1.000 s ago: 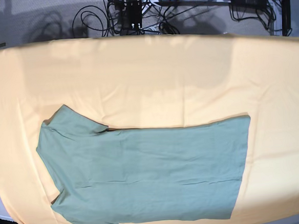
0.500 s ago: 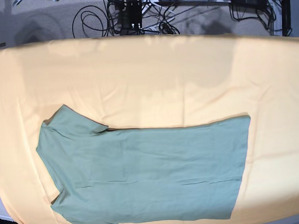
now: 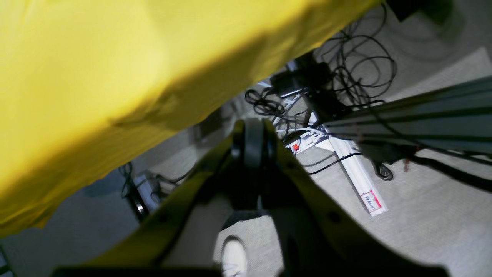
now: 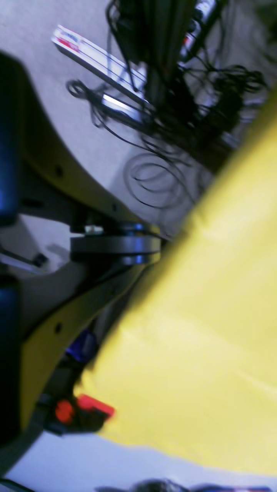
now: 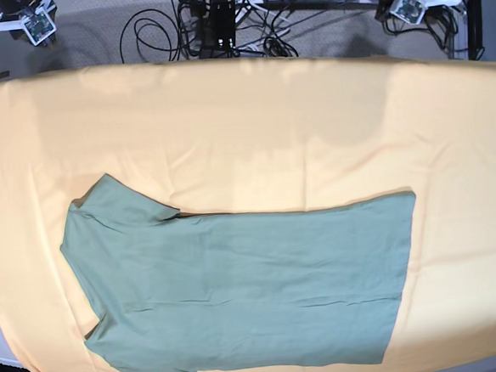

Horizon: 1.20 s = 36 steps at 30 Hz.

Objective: Fold the T-shirt properly
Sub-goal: 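Move both grippers down toward the shirt's back edge corners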

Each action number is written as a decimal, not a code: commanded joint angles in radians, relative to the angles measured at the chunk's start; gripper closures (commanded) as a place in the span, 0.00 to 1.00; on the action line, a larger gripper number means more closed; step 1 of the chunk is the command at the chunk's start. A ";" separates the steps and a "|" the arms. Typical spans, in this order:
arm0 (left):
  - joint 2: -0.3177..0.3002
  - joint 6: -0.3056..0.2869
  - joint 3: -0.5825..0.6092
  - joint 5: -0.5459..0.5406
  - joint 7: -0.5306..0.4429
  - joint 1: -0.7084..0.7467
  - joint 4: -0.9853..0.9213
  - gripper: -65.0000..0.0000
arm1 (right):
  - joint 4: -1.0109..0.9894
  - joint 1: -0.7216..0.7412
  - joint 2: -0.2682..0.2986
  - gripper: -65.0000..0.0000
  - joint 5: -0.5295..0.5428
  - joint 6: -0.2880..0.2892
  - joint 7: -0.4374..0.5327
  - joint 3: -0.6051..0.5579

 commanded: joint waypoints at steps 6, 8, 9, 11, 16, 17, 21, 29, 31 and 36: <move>-0.008 -0.031 -0.092 -0.070 -0.020 -0.089 0.015 1.00 | 0.012 0.111 0.019 1.00 0.070 0.013 0.031 0.044; -0.023 -0.047 -0.101 -0.075 -0.020 -0.139 0.015 1.00 | 0.012 0.193 0.036 1.00 0.079 0.068 0.037 0.044; -0.033 -0.048 -0.102 -0.075 -0.021 -0.164 0.015 1.00 | 0.012 0.237 0.045 1.00 0.092 0.091 0.036 0.043; -0.054 -0.048 -0.102 -0.071 -0.020 -0.216 0.015 1.00 | 0.012 0.314 0.058 1.00 0.118 0.122 0.036 0.042; -0.128 -0.093 -0.102 -0.039 -0.044 -0.348 0.015 1.00 | 0.012 0.464 0.063 1.00 0.176 0.205 0.036 0.042; -0.150 -0.110 -0.101 -0.039 -0.060 -0.377 -0.006 1.00 | 0.012 0.488 0.063 1.00 0.183 0.220 0.036 0.042; -0.268 -0.124 -0.067 -0.037 -0.127 -0.500 -0.172 1.00 | -0.026 0.575 0.096 1.00 0.178 0.331 0.082 0.041; -0.459 -0.258 0.227 0.132 -0.322 -0.833 -0.525 1.00 | -0.290 0.763 0.137 1.00 0.177 0.393 0.118 -0.043; -0.467 -0.257 0.300 0.175 -0.340 -0.926 -0.566 1.00 | -0.330 0.801 0.137 1.00 0.158 0.391 0.117 -0.098; -0.467 -0.279 0.427 0.188 -0.339 -1.152 -0.642 0.62 | -0.372 0.857 0.137 0.82 0.026 0.318 0.114 -0.224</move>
